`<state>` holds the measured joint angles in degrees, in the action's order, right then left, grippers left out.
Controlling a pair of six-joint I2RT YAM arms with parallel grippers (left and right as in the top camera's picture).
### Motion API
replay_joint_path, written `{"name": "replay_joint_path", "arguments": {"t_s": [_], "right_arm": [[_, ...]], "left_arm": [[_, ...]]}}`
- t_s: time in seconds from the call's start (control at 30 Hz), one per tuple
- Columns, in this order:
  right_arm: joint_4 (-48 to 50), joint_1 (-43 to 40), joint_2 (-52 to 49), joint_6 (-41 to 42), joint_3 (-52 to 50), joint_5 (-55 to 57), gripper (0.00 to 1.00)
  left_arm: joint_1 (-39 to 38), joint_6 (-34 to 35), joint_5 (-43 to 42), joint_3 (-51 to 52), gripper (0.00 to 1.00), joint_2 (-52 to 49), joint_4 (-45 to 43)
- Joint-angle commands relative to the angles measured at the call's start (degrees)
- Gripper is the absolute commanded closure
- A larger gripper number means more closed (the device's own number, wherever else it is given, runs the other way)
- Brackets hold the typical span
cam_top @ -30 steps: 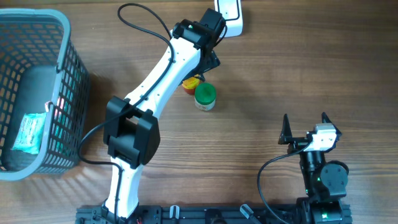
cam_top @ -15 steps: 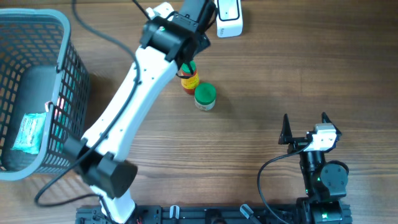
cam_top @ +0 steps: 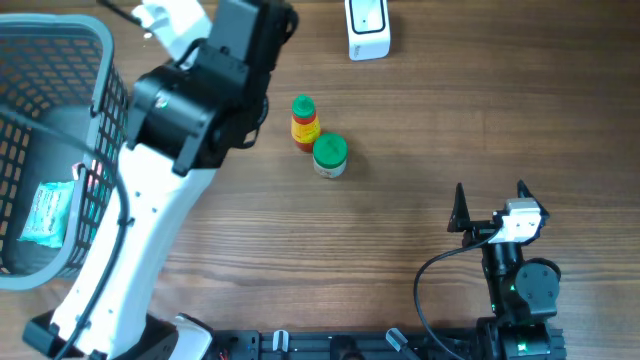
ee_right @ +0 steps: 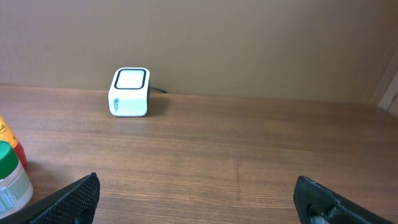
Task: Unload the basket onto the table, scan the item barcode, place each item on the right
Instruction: 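Place the sriracha bottle beside the jar and release, then reach into the basket and grasp the Kleenex tissue pack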
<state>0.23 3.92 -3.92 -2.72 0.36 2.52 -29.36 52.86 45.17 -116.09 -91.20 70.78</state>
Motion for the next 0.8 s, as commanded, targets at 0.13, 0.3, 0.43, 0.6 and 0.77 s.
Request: {"name": "replay_joint_path", "arguments": {"t_s": [0.13, 0.3, 0.43, 0.6, 0.77], "right_arm": [[0.2, -0.2, -0.1, -0.3, 0.0, -0.9, 0.0], [0.2, -0.2, -0.1, -0.3, 0.0, -0.9, 0.0], [0.2, -0.2, -0.1, -0.3, 0.0, -0.9, 0.0], [0.2, -0.2, -0.1, -0.3, 0.0, -0.9, 0.0], [0.2, -0.2, -0.1, -0.3, 0.0, -0.9, 0.0]], "left_arm": [[8.7, -0.1, 5.2, -0.4, 0.0, 4.3, 1.0], [15.7, 0.0, 4.6, -0.4, 0.0, 6.5, 1.1], [21.8, 0.5, 1.0, -0.4, 0.0, 7.6, 2.4], [32.3, 3.8, -4.5, -0.4, 0.0, 7.8, 6.8], [40.2, 6.1, -10.4, -0.4, 0.0, 7.8, 8.6]]}}
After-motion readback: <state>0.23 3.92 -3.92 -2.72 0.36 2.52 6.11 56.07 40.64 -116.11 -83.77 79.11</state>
